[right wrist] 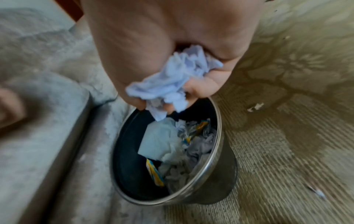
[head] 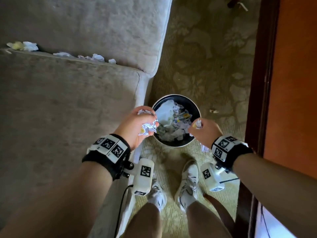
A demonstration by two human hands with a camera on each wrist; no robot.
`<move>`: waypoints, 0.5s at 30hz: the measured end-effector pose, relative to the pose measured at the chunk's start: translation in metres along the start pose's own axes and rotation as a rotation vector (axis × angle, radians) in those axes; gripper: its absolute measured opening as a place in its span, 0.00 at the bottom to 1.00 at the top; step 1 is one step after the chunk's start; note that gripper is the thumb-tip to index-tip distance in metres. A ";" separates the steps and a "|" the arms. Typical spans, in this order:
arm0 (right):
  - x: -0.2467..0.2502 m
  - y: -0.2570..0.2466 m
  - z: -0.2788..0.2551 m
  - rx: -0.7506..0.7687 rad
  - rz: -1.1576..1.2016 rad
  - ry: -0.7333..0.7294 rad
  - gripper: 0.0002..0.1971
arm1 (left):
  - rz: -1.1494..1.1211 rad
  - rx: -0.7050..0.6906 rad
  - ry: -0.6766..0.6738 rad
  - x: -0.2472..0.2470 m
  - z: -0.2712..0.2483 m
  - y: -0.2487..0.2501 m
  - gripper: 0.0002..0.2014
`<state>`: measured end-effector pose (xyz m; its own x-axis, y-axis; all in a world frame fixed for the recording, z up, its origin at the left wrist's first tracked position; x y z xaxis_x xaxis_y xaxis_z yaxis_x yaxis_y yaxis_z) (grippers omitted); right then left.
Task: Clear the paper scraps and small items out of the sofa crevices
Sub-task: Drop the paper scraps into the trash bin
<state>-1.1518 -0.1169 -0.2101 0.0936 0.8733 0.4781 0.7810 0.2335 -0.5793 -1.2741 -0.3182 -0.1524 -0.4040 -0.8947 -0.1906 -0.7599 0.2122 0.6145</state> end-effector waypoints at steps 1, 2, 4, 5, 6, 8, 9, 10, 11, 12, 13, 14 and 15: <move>-0.009 0.009 0.008 -0.007 -0.015 -0.012 0.13 | 0.002 0.003 0.000 -0.001 0.011 -0.010 0.11; -0.019 0.014 0.018 0.006 -0.034 -0.036 0.11 | -0.008 -0.002 0.007 -0.001 0.022 -0.019 0.10; -0.038 0.016 0.038 0.061 -0.124 -0.087 0.10 | -0.017 0.001 0.018 -0.001 0.043 -0.035 0.08; -0.043 0.015 0.047 0.075 -0.173 -0.088 0.10 | -0.006 0.012 0.012 -0.004 0.052 -0.042 0.08; -0.046 0.012 0.056 0.093 -0.212 -0.085 0.12 | -0.005 0.015 0.004 -0.006 0.060 -0.047 0.08; -0.053 0.001 0.076 0.139 -0.285 -0.083 0.16 | -0.006 0.008 -0.003 -0.009 0.075 -0.051 0.08; -0.055 -0.003 0.086 0.158 -0.332 -0.082 0.19 | -0.003 0.002 -0.005 -0.011 0.082 -0.052 0.09; -0.058 -0.007 0.094 0.179 -0.376 -0.081 0.22 | -0.003 -0.005 -0.009 -0.013 0.088 -0.053 0.09; -0.061 -0.007 0.101 0.188 -0.408 -0.087 0.24 | -0.004 -0.014 -0.012 -0.014 0.093 -0.054 0.09; -0.063 -0.006 0.107 0.186 -0.423 -0.098 0.25 | -0.006 -0.023 -0.015 -0.016 0.095 -0.054 0.09; -0.066 0.000 0.114 0.172 -0.423 -0.110 0.26 | -0.007 -0.031 -0.013 -0.016 0.098 -0.054 0.09; -0.069 0.006 0.120 0.143 -0.420 -0.128 0.28 | -0.006 -0.037 -0.009 -0.015 0.100 -0.056 0.09; -0.071 0.013 0.124 0.107 -0.405 -0.142 0.31 | -0.001 -0.041 -0.002 -0.013 0.101 -0.057 0.10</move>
<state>-1.2252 -0.1233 -0.3335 -0.2986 0.7508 0.5892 0.6682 0.6053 -0.4326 -1.2772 -0.2788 -0.2622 -0.4045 -0.8940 -0.1928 -0.7385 0.1950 0.6454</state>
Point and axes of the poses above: each hand's wrist, its own z-axis towards the middle knuckle, its own x-axis out of the back of the hand, y = z × x, the point moved 10 cm from there along z, towards the middle knuckle, and after that the axes turned 9 degrees about z, right-handed, at the moved point
